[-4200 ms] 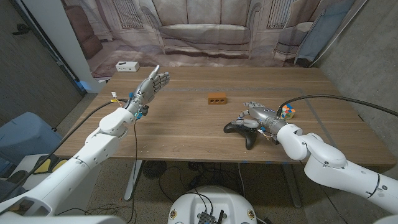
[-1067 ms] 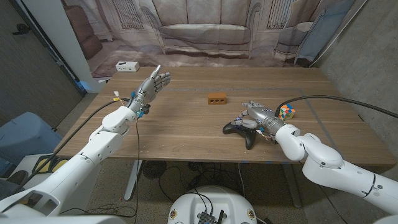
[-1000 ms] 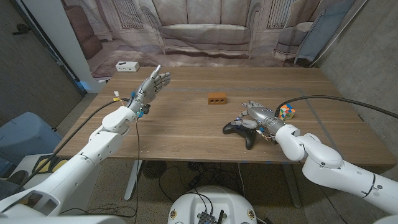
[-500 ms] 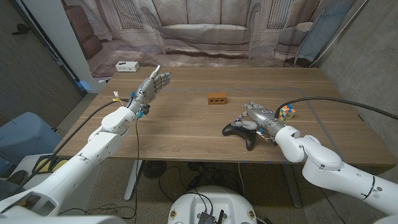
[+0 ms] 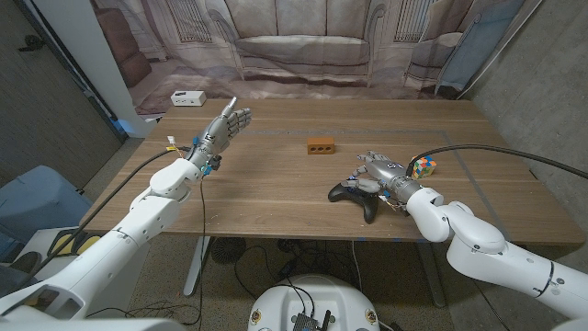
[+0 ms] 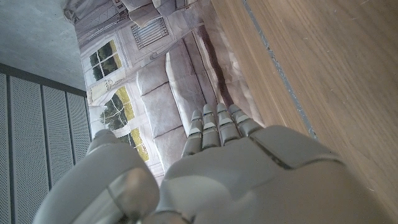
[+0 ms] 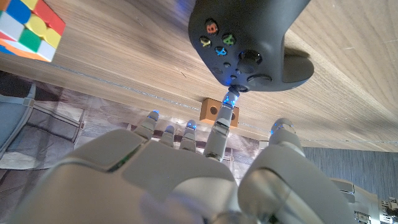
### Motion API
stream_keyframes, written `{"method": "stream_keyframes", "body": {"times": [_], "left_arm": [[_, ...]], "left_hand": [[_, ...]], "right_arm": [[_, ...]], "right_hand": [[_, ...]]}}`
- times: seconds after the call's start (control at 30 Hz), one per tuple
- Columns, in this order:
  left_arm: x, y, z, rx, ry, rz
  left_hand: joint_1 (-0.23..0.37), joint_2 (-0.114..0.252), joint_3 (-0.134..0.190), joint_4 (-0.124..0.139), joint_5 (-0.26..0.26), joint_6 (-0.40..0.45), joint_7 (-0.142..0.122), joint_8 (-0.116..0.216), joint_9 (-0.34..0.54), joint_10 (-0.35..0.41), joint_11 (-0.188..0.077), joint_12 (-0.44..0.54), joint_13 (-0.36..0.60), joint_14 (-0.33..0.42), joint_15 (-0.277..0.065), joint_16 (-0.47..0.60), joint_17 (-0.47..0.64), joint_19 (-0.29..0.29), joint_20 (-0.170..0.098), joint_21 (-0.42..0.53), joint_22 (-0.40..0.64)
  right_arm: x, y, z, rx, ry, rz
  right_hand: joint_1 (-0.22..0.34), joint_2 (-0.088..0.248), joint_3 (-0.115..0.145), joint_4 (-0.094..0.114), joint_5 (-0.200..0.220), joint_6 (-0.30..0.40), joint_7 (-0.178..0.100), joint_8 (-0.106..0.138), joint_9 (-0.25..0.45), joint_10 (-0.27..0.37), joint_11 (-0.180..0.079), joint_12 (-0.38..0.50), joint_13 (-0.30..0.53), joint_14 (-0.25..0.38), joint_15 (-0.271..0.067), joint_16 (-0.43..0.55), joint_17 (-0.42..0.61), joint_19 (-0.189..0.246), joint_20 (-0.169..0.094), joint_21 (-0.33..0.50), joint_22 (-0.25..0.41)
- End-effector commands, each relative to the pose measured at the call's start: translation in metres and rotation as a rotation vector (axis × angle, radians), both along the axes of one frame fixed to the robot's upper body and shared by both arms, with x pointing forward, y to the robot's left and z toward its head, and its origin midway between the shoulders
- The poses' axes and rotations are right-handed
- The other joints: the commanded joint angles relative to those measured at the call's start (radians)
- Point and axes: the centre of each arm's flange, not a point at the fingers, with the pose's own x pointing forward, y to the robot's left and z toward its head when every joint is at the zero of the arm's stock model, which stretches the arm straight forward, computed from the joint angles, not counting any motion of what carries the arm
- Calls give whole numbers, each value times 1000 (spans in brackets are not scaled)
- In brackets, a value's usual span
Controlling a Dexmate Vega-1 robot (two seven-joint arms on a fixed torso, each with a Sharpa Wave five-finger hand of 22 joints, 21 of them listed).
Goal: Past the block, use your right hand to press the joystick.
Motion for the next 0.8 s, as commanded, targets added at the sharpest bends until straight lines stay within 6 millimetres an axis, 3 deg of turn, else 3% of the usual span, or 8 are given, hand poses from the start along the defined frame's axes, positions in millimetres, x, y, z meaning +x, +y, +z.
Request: {"method": "stream_keyframes", "body": {"times": [0.03, 0.8], "left_arm": [[2, 1, -1, -7, 2, -2], [3, 4, 1, -15, -4, -1]], "left_hand": [[1, 10, 3, -3, -4, 8, -3, -3, 6, 4, -5, -4, 2, -4, -2, -1, 1, -3, 0, -2, 5], [1, 12, 2, -5, -4, 8, -3, -3, 6, 4, -2, -4, 2, -4, -1, 0, 1, -3, 0, -1, 5]], "right_arm": [[-2, 1, 6, 5, -25, 6], [-12, 6, 18, 1, -70, 20]], "right_hand": [[11, 1, 7, 0, -1, -2, -3, -2, 2, 10, 3, 4, 4, -2, -6, 5, 1, 5, 8, 0, 4], [11, -1, 8, 0, -1, -1, -7, -8, 2, 14, 1, 1, 4, 5, -6, 6, 1, 5, 13, -3, 4]]}}
